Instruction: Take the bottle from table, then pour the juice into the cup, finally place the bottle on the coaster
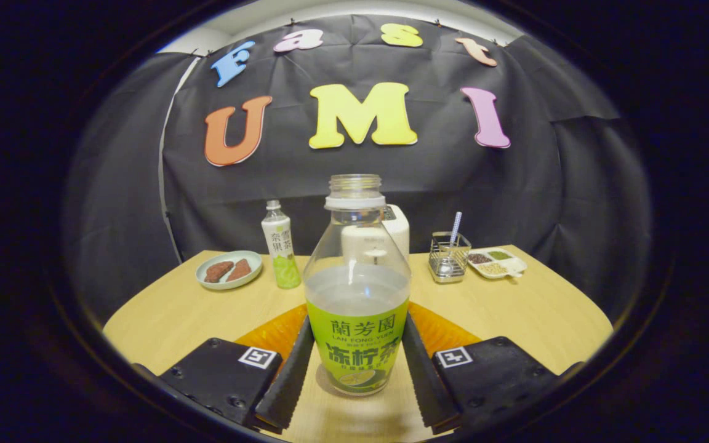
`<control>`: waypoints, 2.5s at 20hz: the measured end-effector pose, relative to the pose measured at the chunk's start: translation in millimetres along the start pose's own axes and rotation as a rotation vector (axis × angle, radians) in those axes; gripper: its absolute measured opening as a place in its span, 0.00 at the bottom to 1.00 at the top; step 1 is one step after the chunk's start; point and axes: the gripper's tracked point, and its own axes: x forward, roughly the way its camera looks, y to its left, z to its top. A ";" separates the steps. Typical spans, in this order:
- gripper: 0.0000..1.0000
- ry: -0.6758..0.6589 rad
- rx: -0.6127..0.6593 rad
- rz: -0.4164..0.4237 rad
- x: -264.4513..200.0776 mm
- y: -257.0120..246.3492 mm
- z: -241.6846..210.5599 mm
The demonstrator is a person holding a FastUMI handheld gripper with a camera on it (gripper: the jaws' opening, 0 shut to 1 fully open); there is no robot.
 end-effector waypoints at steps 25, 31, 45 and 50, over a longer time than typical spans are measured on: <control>1.00 -0.026 -0.068 0.069 14.5 9.8 -11.3; 1.00 -0.114 -0.084 0.085 -36.8 14.9 19.1; 1.00 -0.174 -0.064 -0.027 -213.6 2.2 52.1; 1.00 -0.227 -0.073 -0.055 -289.5 -4.8 52.9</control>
